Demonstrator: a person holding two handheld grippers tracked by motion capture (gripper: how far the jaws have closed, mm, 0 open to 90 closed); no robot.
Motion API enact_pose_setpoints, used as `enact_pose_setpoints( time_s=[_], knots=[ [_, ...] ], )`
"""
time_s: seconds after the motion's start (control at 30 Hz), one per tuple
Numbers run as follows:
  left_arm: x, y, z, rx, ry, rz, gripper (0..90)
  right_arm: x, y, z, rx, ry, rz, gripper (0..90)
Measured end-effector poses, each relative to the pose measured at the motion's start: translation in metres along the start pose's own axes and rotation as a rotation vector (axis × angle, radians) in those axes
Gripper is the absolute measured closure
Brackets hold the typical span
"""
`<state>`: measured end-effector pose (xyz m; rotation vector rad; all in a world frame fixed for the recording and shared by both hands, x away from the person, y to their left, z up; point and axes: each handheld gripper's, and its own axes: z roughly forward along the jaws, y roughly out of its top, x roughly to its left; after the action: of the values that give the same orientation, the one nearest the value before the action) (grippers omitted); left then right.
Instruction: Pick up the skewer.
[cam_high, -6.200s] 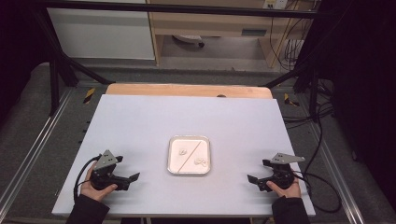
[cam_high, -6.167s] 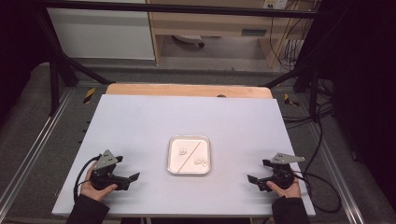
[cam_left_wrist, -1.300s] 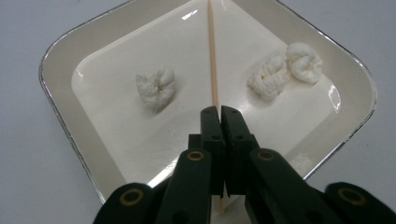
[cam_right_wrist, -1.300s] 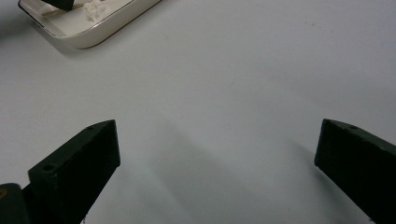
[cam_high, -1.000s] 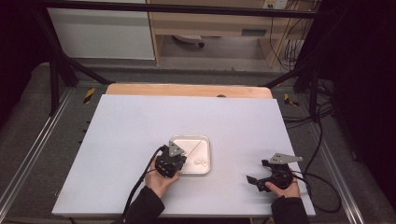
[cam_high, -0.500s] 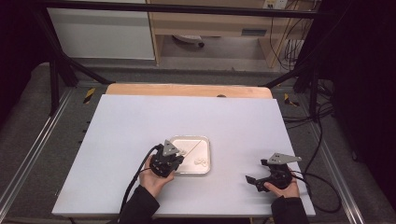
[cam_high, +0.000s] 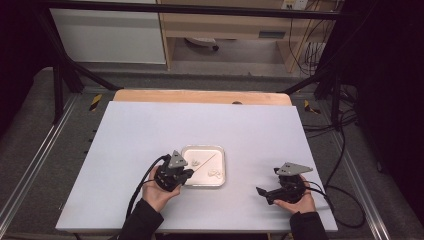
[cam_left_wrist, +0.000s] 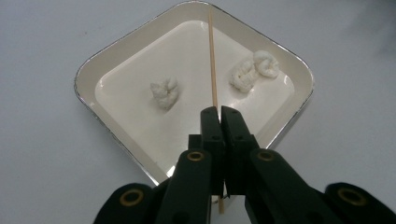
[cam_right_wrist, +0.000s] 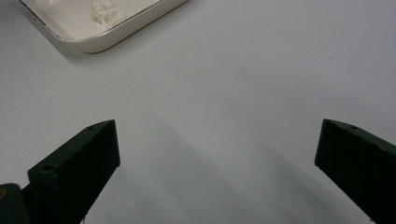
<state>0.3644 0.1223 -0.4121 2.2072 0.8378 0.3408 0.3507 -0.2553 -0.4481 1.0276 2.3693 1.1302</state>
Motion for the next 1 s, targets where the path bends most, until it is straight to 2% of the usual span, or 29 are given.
enact_pose_setpoints(
  time_s=[0.13,0.23,0.4,0.73,0.77,0.8,1.0],
  knots=[
    [0.001,-0.001,-0.002,0.007,-0.015,0.017,88.9,0.006,0.004,0.002,0.01,-0.007,-0.025,0.5],
    [0.001,-0.001,-0.004,0.012,-0.027,0.027,88.9,0.012,0.01,0.005,0.023,-0.02,-0.069,0.5],
    [0.001,0.001,-0.008,0.01,-0.039,0.048,88.9,0.017,0.016,0.007,0.024,-0.025,-0.102,0.6],
    [-0.001,0.007,-0.013,0.02,-0.06,0.086,88.9,0.035,0.034,0.015,0.064,-0.055,-0.241,0.9],
    [-0.001,0.008,-0.013,0.02,-0.064,0.087,88.9,0.038,0.038,0.016,0.066,-0.06,-0.269,1.1],
    [-0.002,0.009,-0.013,0.02,-0.069,0.09,88.9,0.038,0.038,0.016,0.066,-0.06,-0.269,1.1],
    [-0.005,0.017,-0.012,0.026,-0.084,0.11,88.9,0.049,0.049,0.019,0.067,-0.068,-0.349,2.2]
  ],
)
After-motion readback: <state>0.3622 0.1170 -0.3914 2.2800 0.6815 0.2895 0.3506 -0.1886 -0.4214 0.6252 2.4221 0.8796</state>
